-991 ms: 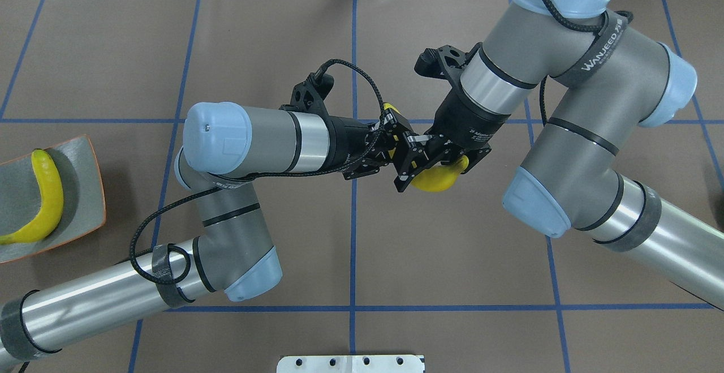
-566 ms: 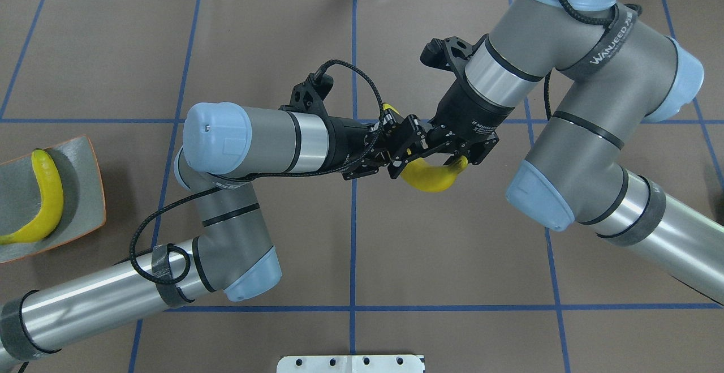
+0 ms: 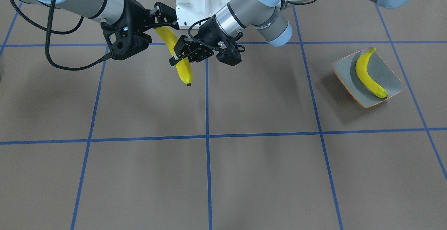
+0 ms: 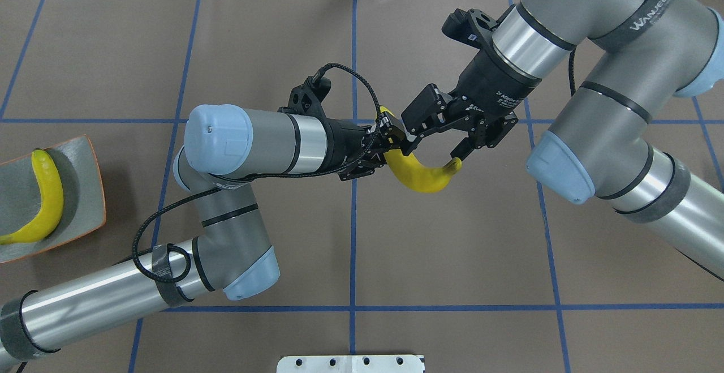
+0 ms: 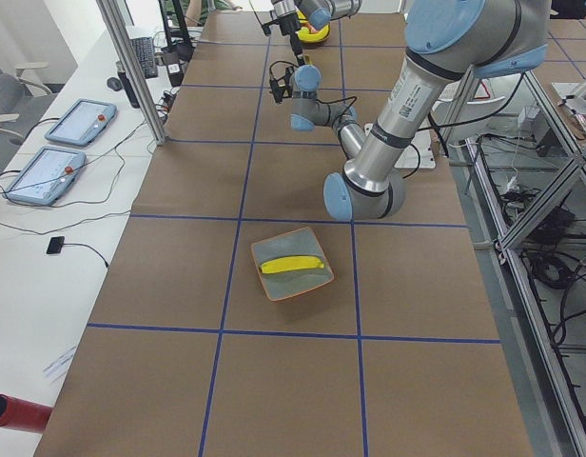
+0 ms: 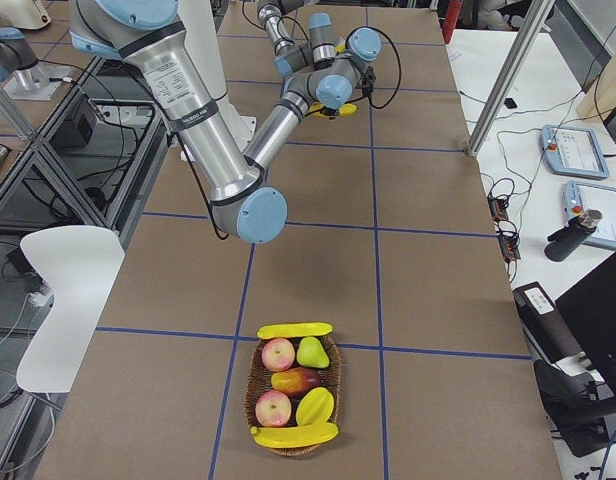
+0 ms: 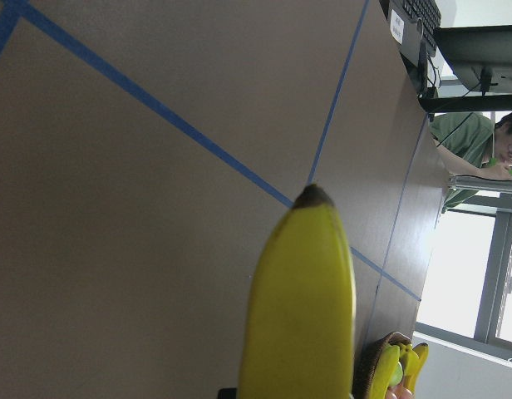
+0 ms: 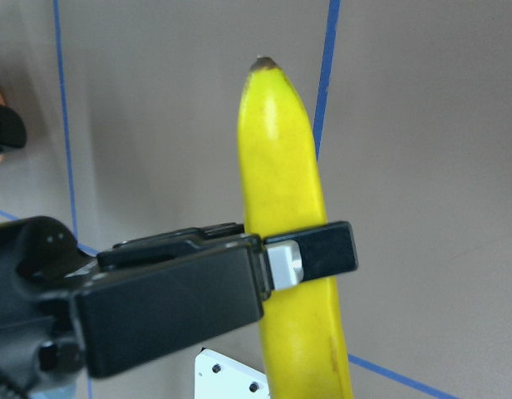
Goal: Transfer all bananas from basket to plate
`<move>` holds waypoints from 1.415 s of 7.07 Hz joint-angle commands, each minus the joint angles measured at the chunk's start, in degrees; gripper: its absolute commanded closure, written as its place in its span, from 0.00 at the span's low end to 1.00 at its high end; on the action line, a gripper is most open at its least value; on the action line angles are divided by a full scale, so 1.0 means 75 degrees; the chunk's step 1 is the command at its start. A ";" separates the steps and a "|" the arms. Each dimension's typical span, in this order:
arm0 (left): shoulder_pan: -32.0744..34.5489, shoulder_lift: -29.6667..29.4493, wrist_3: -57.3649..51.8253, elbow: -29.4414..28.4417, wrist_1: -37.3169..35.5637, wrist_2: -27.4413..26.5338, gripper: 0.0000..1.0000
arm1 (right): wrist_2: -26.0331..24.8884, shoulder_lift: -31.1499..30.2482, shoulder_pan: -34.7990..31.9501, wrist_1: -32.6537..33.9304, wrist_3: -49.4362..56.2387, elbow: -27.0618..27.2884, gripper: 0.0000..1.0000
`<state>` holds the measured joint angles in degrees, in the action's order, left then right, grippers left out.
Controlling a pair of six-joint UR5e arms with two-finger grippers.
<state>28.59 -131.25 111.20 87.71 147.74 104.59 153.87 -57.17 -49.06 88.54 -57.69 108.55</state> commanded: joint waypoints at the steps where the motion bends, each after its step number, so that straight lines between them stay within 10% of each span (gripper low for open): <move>1: 0.0019 0.0016 -0.0025 -0.0151 0.0000 0.0000 1.00 | 0.0354 -0.0123 -0.0614 0.0030 -0.0182 0.0302 0.00; 4: 0.0334 0.0505 -0.1168 -0.0152 -0.0012 0.0093 1.00 | -0.0401 -0.0860 -0.1927 0.0042 -0.0125 0.0573 0.00; 6: 0.1641 0.1184 -0.1221 0.0104 -0.0070 0.2285 1.00 | -0.2168 -0.1317 -0.1861 0.0088 0.0584 0.0167 0.00; 10: 0.4293 0.4135 -0.2833 0.1241 0.0000 0.4977 1.00 | -0.2737 -0.2406 -0.2867 0.0147 0.4495 -0.1275 0.00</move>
<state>56.12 -106.30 94.33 95.02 147.50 137.49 134.90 -72.44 -68.74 89.44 -32.13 101.78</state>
